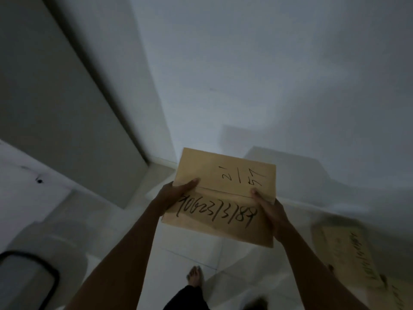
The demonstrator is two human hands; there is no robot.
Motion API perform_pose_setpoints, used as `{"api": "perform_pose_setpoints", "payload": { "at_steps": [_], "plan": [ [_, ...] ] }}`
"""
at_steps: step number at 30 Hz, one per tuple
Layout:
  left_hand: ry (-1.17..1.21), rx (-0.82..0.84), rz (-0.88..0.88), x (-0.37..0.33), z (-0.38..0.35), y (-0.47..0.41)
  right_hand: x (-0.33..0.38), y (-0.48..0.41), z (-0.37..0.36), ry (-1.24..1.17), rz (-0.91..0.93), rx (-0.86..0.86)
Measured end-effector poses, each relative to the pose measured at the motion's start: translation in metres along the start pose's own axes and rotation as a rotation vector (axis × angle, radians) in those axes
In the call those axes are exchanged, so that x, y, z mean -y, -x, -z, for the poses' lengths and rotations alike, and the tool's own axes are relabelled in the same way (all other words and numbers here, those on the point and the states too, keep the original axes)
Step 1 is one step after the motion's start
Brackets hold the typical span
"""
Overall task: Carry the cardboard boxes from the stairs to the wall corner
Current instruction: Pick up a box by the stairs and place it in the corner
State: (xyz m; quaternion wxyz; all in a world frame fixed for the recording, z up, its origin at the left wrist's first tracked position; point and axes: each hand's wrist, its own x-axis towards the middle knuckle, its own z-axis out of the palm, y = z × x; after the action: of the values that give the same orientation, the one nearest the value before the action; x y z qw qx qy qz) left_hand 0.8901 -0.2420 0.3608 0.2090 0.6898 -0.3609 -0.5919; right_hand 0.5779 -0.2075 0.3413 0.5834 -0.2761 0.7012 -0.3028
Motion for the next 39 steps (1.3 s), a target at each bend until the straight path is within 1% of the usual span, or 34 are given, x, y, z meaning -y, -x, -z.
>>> {"api": "perform_pose_setpoints", "payload": {
  "at_steps": [3,7,14,20,23,25,30,34,37,39],
  "plan": [
    [0.003,-0.037,0.021,0.01,0.052,-0.018,0.009,-0.013,-0.055,0.021,-0.015,0.006],
    [-0.032,-0.071,0.045,0.016,0.103,-0.045,0.025,-0.027,-0.113,0.054,-0.01,0.024],
    [-0.053,-0.208,0.106,0.019,0.163,-0.112,0.042,-0.098,-0.191,0.097,-0.071,0.085],
    [-0.165,-0.327,0.146,0.038,0.202,-0.197,0.031,-0.178,-0.259,0.158,-0.13,0.077],
    [-0.214,-0.376,0.188,0.061,0.217,-0.243,0.018,-0.216,-0.29,0.189,-0.138,0.047],
    [-0.241,-0.379,0.209,0.078,0.224,-0.274,0.006,-0.243,-0.308,0.236,-0.156,0.017],
    [-0.34,-0.306,0.232,0.135,0.242,-0.353,-0.045,-0.318,-0.35,0.282,-0.194,0.027],
    [-0.342,-0.293,0.221,0.184,0.255,-0.425,-0.094,-0.379,-0.391,0.263,-0.227,0.005],
    [-0.401,-0.263,0.189,0.22,0.266,-0.483,-0.132,-0.421,-0.425,0.225,-0.222,-0.013],
    [-0.386,-0.272,0.185,0.244,0.272,-0.52,-0.156,-0.446,-0.447,0.189,-0.224,-0.026]
  ]
}}
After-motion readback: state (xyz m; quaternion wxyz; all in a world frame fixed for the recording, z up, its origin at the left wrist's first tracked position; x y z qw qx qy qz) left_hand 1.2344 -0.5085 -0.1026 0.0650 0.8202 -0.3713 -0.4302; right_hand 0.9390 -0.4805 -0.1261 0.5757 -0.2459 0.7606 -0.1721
